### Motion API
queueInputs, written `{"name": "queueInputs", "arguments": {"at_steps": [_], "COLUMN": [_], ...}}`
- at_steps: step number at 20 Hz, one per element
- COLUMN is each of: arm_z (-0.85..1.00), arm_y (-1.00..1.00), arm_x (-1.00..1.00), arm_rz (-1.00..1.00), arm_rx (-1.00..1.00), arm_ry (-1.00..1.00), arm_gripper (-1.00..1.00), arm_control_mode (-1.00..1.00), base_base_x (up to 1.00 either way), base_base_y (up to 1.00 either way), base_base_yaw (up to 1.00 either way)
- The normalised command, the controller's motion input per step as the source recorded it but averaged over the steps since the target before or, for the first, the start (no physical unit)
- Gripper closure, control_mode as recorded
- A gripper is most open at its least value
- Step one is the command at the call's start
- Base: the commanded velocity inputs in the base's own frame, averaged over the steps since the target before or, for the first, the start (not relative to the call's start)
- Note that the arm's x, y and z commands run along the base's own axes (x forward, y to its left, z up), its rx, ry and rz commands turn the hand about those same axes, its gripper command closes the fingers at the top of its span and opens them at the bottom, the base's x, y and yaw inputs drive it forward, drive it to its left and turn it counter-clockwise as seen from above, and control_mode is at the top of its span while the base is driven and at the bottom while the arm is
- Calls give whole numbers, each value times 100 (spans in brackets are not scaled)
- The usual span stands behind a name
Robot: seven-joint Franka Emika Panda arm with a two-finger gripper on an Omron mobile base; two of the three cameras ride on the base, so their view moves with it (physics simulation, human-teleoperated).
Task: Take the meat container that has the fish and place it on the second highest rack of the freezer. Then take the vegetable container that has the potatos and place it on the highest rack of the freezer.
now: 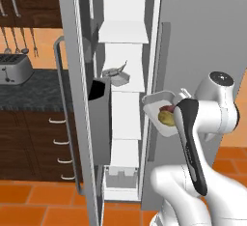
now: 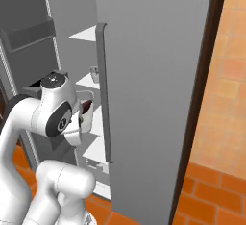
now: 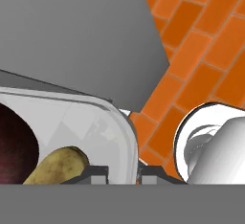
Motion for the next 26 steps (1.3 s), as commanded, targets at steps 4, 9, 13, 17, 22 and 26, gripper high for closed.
{"name": "queueInputs", "arguments": {"at_steps": [4, 9, 13, 17, 22, 26], "arm_z": [0, 0, 0, 0, 0, 0], "arm_y": [0, 0, 0, 0, 0, 0], "arm_x": [0, 0, 0, 0, 0, 0], "arm_rz": [0, 0, 0, 0, 0, 0], "arm_rx": [0, 0, 0, 0, 0, 0], "arm_ry": [0, 0, 0, 0, 0, 0], "arm_gripper": [100, 100, 100, 100, 100, 100], "arm_control_mode": [100, 100, 100, 100, 100, 100], "base_base_x": [30, 47, 38, 28, 25, 35], "base_base_y": [35, 21, 36, 21, 24, 41], "base_base_yaw": [-4, -15, -13, -13, -15, -18]}}
